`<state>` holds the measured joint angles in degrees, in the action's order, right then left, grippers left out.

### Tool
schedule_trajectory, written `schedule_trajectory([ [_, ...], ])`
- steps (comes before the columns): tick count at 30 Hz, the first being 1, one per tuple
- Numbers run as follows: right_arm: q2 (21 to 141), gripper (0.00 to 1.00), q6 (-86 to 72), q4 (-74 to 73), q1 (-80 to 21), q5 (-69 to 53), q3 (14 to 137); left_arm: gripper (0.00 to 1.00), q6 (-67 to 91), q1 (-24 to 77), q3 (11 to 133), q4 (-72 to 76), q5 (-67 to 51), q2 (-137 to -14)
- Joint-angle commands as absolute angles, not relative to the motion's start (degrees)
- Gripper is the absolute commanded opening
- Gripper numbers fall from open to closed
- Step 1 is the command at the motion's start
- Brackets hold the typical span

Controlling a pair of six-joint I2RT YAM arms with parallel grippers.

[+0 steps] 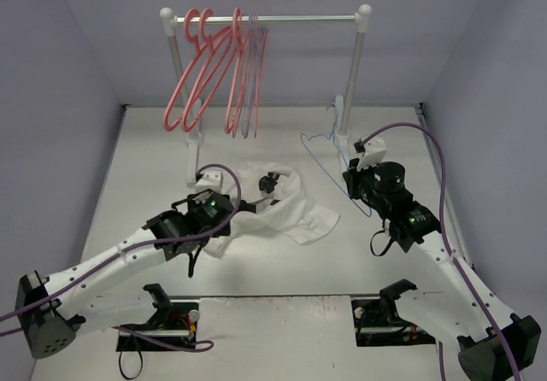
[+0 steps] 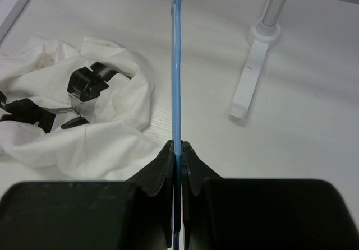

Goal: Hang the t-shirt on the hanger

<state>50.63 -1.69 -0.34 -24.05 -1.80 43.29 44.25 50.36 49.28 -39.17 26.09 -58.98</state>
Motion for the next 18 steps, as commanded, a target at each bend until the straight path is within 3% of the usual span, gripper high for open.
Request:
schedule_trajectory([
  [1,50.63,0.00,-2.55,3.69,-24.35,-3.06,46.23,0.42,53.26,45.53,47.64,-42.80,21.48,-64.51],
  [7,50.59,0.01,-2.62,3.69,-24.26,-4.27,45.28,0.43,52.88,45.53,46.87,-41.64,22.98,-72.67],
  [18,49.97,0.02,-3.02,3.60,-24.26,-5.80,44.25,0.42,48.02,45.98,43.62,-33.71,17.88,-75.95],
])
